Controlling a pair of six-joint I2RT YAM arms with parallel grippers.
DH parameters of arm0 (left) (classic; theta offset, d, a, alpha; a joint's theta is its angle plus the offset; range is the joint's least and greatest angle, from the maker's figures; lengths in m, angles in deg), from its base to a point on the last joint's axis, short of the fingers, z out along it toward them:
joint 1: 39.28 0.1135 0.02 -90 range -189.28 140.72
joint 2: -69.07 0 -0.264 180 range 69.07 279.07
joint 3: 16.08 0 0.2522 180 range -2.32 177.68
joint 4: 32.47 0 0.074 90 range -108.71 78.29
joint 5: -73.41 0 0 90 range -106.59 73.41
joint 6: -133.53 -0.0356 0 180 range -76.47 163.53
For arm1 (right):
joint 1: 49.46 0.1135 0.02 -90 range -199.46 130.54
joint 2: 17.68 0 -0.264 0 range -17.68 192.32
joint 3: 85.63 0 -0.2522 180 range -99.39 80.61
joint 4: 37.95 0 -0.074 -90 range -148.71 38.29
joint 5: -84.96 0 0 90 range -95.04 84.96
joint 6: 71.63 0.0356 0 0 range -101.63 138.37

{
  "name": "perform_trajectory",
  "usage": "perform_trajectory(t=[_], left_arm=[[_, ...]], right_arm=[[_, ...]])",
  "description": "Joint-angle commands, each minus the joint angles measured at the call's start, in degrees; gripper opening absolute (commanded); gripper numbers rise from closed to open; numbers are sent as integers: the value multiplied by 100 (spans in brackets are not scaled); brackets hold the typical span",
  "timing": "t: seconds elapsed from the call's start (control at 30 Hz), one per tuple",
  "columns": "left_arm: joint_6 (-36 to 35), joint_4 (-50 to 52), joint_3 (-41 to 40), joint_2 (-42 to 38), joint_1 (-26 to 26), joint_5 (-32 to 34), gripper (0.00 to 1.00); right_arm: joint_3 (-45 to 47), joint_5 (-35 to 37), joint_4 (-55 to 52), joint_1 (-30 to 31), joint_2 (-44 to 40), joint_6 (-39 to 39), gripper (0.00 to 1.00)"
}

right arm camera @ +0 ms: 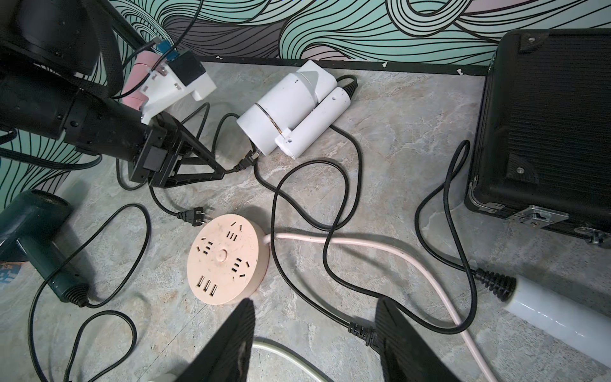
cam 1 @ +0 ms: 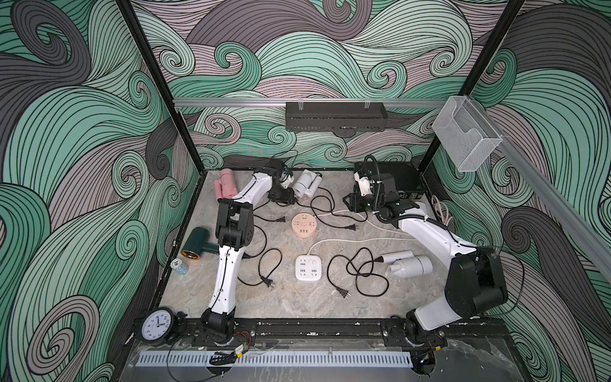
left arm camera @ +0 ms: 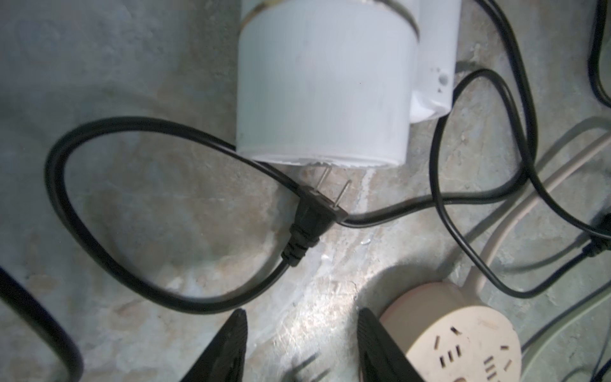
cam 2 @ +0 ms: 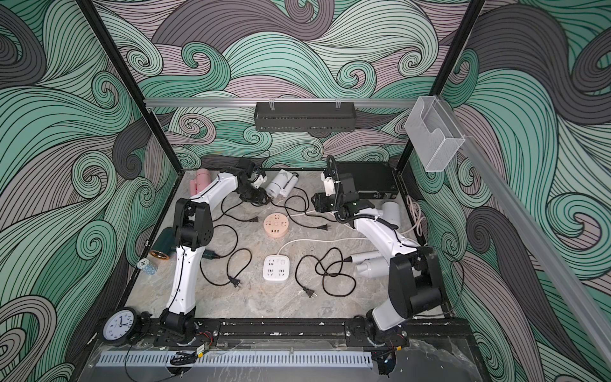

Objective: Charge the blow dryers
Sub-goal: Pick up the plug from the center of the board.

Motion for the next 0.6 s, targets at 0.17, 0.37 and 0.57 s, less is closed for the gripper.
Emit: perform_trajectory(t=[0.17,0.37,0.57], left_arm=[[-520,-250,562,501,-118,417,54],[-544,-218,767,701,-165,360,51],[-533,-100,709,784,-235,471,46]], right_arm=[[-43,-69,-117,13,37,-94,55],[-55,-44,-139,14,90,-129,53],[-80,-63,-165,13,159,-146,50]])
